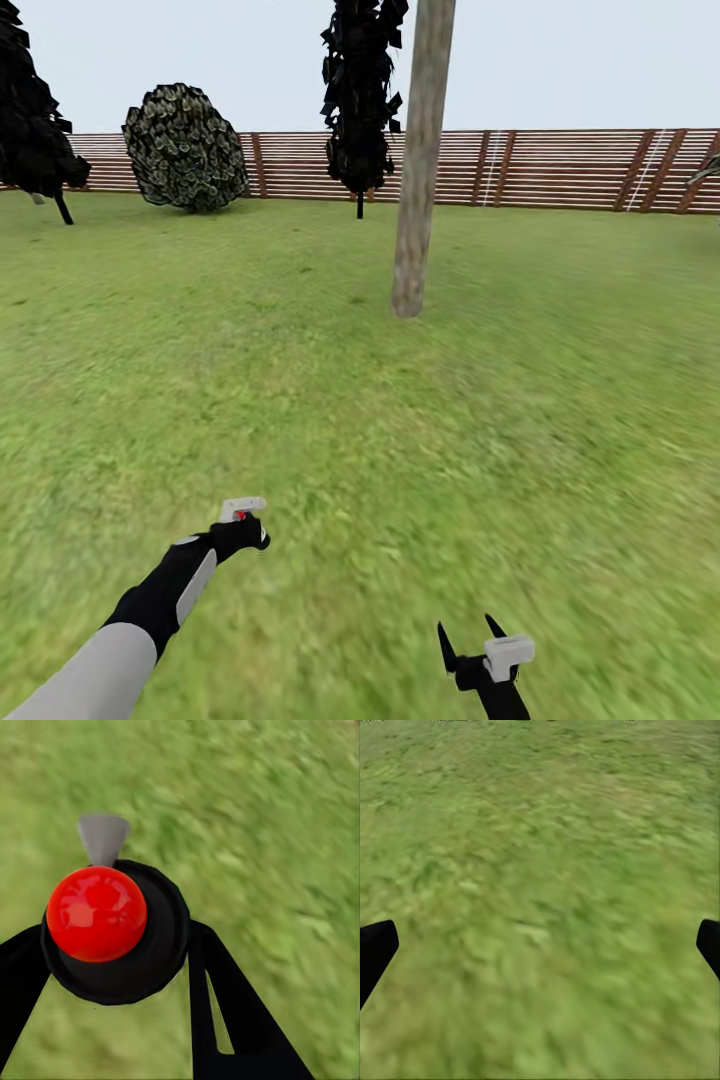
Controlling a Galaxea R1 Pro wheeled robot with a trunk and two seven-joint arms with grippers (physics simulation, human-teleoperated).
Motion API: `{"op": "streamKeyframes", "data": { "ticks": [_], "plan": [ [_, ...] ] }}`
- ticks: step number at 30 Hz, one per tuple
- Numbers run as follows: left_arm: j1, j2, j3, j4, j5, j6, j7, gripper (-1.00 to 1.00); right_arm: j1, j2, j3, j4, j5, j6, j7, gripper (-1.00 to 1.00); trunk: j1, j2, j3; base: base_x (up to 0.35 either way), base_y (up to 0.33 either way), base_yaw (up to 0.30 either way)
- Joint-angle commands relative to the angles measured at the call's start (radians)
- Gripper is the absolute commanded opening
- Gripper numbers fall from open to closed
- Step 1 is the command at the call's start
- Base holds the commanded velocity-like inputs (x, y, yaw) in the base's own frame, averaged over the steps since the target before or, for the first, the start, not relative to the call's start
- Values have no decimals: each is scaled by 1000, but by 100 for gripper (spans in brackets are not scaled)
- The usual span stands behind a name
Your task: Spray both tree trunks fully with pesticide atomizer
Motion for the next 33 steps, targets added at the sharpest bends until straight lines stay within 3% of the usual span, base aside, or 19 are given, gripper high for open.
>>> {"op": "streamKeyframes", "data": {
  "ticks": [1, 33],
  "plan": [
    [0, 1, -4, -1, 10, 5, 2, -100, 0, 1, -8, 0, 0, -2, 9, 100, 0, 0, -1, 339, 0, 0],
    [-1, -1, -4, 0, 12, 5, 0, -100, 1, -1, -9, 28, -1, -4, 9, 100, 0, 0, -1, 339, 0, 0]
  ]
}}
